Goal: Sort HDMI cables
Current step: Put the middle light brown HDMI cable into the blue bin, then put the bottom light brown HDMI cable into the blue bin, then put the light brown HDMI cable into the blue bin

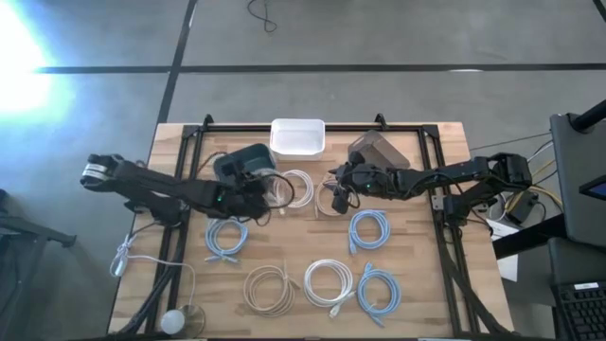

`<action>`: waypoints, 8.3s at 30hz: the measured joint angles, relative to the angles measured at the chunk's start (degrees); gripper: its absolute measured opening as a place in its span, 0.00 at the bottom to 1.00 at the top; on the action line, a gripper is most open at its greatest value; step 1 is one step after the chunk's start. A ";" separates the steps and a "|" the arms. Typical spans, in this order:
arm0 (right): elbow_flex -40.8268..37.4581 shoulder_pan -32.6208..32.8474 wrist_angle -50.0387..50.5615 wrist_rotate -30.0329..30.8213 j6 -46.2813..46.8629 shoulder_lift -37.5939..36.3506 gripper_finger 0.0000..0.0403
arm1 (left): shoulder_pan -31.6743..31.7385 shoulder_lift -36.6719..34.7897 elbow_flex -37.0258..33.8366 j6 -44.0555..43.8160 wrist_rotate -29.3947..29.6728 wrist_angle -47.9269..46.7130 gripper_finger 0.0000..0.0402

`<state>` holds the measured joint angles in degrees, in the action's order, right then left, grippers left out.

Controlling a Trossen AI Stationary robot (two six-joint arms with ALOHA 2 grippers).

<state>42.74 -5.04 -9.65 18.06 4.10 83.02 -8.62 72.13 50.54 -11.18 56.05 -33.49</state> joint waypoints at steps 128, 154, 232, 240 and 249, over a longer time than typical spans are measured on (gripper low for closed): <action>-0.04 0.04 -0.44 -3.38 11.96 13.33 0.52 | -10.02 19.20 -12.33 -12.84 -69.50 41.29 0.51; -0.02 0.31 -0.49 -12.41 14.34 12.50 0.52 | -11.25 22.22 -12.69 -7.92 -68.37 42.35 0.04; -0.02 0.63 -0.04 -15.02 13.15 12.55 0.52 | 11.93 -17.55 -20.03 -17.04 4.27 -4.86 0.33; -0.02 0.66 -0.02 -15.11 12.46 12.55 0.52 | 11.91 -17.57 -18.00 -14.45 5.32 -4.66 0.41; 0.00 2.05 2.03 -20.63 10.63 12.99 0.52 | 11.89 -17.57 -14.02 -13.17 2.87 1.30 0.41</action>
<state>42.74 -2.99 -7.62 -2.56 14.73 96.02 3.27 54.57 36.51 -24.35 58.92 -32.19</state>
